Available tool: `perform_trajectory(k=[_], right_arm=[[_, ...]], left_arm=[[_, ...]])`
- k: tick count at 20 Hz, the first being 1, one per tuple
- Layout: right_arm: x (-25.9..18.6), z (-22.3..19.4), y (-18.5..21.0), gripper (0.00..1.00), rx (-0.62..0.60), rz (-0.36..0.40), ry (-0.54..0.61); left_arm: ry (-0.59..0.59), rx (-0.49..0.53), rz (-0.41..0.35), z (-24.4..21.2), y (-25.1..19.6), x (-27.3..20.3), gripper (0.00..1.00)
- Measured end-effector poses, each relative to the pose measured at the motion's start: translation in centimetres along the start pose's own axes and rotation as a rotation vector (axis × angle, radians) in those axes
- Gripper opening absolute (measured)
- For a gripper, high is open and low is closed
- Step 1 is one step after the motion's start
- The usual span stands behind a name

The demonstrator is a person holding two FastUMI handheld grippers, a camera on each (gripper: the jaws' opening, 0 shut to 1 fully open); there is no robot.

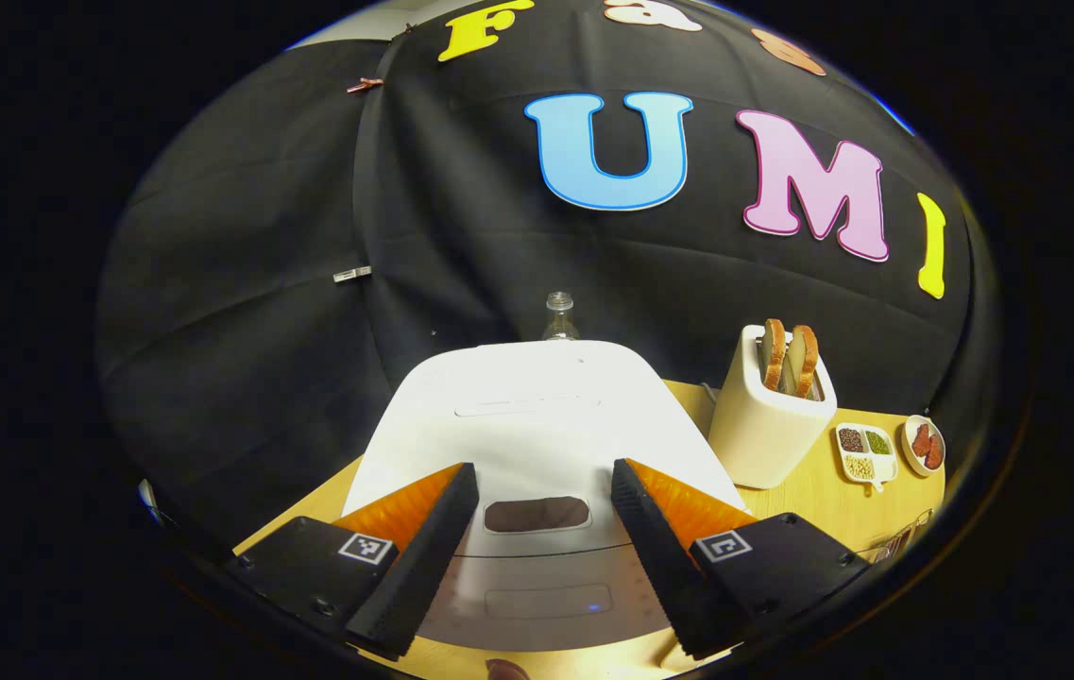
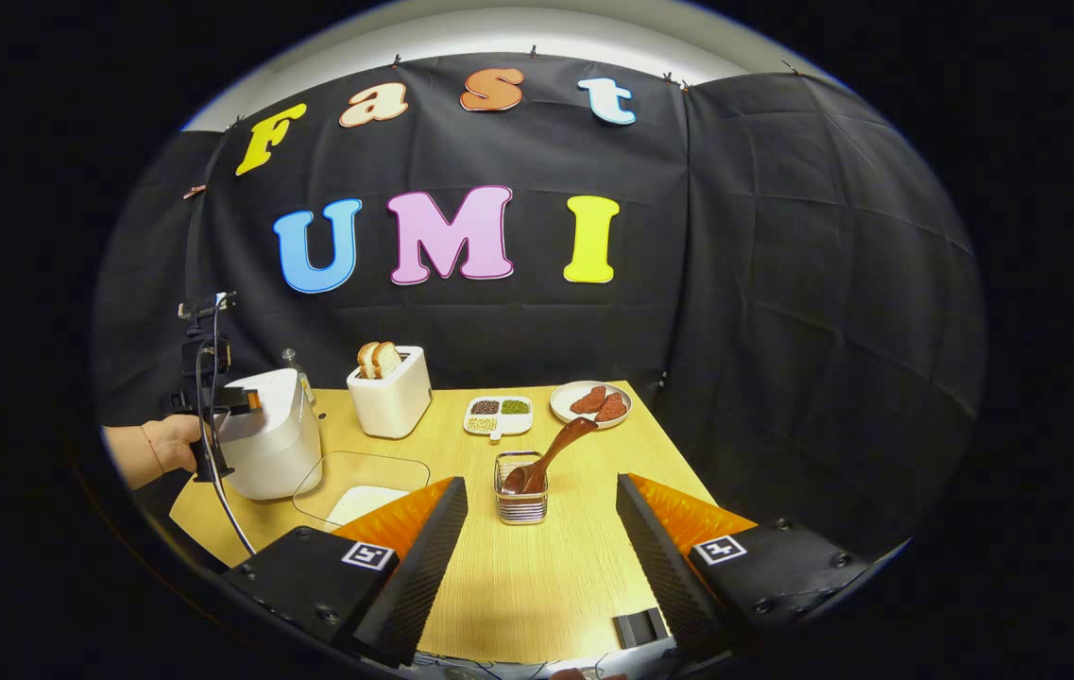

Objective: Close the left gripper, press the button to open the rice cooker; take a wooden spoon from the chopstick holder with the right hand, scoop a spoonful of rice and pour it into the rice cooker, then put the wooden spoon back into the chopstick holder.

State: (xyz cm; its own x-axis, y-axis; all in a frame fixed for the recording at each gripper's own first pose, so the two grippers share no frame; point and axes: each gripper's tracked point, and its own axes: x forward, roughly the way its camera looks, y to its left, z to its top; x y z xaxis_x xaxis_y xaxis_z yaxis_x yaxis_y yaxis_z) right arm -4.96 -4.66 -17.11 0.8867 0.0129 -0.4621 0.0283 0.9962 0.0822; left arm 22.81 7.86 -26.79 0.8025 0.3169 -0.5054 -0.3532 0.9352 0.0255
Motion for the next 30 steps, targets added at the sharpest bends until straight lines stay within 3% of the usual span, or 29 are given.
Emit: perform_trajectory(k=[5,10,14,21,30], right_arm=[[-0.9,0.2,-1.0,0.99,0.003,-0.011,-0.005],[-1.4,1.4,-1.5,0.98,-0.002,-0.01,-0.019],[-1.2,3.1,-1.2,0.99,-0.017,0.006,-0.044],[-0.1,5.4,0.7,0.99,-0.015,0.034,-0.089],[0.1,8.8,4.4,0.99,-0.021,0.085,-0.17]], left_arm=[[-0.012,0.005,-0.002,0.5,0.0,0.0,1.0],[-0.075,-0.012,-0.063,2.4,-0.3,-1.9,0.96],[-0.159,0.025,-0.133,5.0,-1.0,-5.4,0.97],[-0.264,-0.01,-0.272,7.3,-1.5,-13.0,0.97],[-0.406,0.075,-0.398,9.1,-0.9,-23.2,0.95]])
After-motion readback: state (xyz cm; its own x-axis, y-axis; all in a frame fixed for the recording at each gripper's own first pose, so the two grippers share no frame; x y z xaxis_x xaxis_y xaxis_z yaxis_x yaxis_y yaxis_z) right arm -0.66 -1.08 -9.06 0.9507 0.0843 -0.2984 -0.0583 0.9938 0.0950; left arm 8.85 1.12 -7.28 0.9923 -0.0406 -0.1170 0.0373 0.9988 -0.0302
